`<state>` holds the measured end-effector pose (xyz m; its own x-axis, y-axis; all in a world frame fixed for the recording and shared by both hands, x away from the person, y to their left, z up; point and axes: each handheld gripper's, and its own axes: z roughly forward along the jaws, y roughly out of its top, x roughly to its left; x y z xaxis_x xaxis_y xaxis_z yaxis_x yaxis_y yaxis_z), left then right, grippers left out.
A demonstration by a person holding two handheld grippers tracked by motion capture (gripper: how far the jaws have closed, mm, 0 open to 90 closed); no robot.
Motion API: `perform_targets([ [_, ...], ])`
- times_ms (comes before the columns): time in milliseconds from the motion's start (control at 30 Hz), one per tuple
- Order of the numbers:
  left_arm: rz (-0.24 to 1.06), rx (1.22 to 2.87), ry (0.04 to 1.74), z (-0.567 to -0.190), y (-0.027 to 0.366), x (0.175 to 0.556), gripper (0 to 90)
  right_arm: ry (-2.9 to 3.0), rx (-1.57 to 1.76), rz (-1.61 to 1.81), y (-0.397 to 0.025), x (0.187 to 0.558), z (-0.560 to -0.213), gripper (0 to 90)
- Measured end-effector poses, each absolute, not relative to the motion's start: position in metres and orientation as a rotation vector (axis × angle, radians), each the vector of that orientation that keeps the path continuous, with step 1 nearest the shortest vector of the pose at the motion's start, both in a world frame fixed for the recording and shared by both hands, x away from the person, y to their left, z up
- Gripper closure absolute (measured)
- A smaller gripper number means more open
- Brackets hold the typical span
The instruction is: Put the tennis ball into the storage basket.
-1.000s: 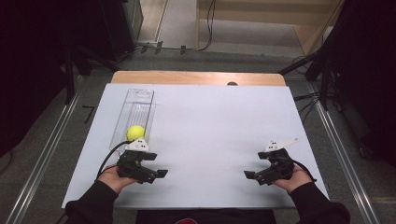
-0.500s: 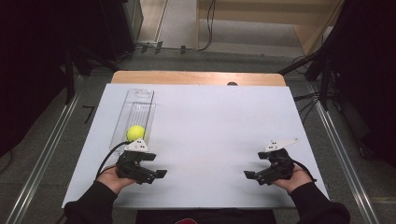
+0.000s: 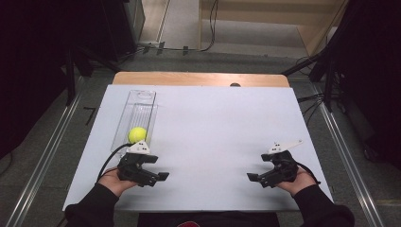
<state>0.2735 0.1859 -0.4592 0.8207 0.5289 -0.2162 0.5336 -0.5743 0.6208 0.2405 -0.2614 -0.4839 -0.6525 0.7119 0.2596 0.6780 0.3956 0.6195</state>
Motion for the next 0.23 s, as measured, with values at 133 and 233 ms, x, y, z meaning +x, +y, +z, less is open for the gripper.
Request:
perform_targets([
  [133,-0.008,2.298,0.776,-0.4595,0.1859,0.2736,21.1,2.583,1.289,1.113,-0.2613,0.2405,-0.484,0.0],
  [233,-0.008,2.3,0.774,-0.4595,0.1858,0.2737,21.1,2.584,1.289,1.112,-0.2613,0.2406,-0.484,0.0],
])
